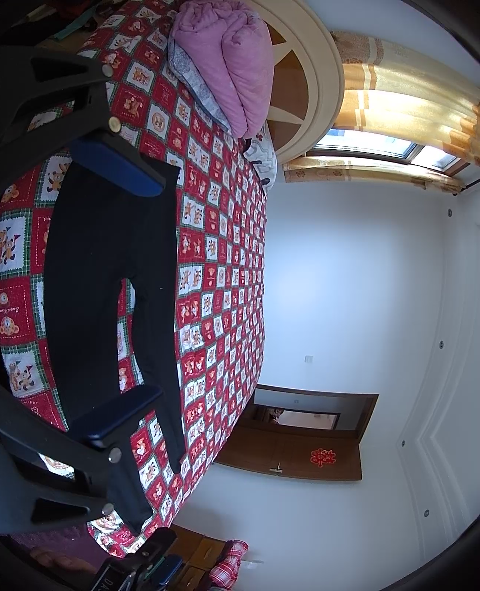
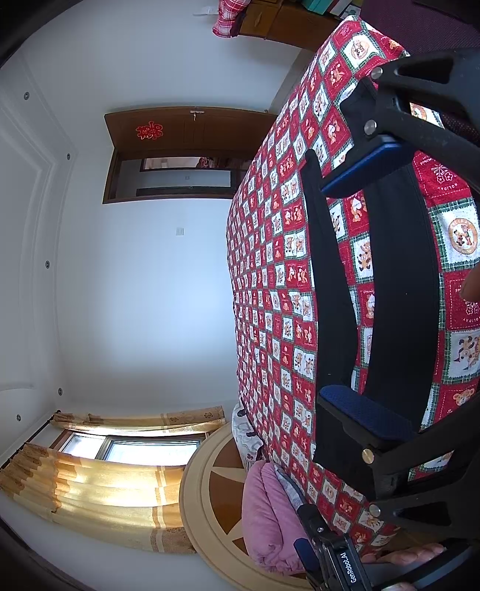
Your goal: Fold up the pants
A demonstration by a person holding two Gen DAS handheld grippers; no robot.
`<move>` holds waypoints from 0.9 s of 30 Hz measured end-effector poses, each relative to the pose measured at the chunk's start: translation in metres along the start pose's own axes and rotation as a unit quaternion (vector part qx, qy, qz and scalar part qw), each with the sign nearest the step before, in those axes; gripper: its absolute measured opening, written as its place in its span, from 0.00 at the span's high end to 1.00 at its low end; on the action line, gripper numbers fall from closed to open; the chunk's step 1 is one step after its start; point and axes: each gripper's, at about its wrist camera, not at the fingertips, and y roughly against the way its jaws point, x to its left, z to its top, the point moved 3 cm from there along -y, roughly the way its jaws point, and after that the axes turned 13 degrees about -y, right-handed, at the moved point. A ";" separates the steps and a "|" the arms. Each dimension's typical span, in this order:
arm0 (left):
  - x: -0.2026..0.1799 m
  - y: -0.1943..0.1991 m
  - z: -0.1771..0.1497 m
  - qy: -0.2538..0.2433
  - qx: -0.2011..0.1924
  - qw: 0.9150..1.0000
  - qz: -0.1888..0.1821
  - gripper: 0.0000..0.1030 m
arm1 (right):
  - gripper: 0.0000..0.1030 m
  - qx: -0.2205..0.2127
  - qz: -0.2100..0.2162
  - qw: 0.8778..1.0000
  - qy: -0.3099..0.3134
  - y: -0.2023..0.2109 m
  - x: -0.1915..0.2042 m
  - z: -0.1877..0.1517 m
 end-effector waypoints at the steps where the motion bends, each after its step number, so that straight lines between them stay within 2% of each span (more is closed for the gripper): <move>1: 0.000 0.000 0.000 0.000 0.000 1.000 0.000 0.00 | 0.01 0.000 0.000 1.000 0.000 0.000 0.000 0.000; 27: -0.001 -0.001 -0.001 0.001 0.000 1.000 -0.001 0.00 | 0.01 0.001 -0.002 1.000 0.001 -0.003 0.000 -0.005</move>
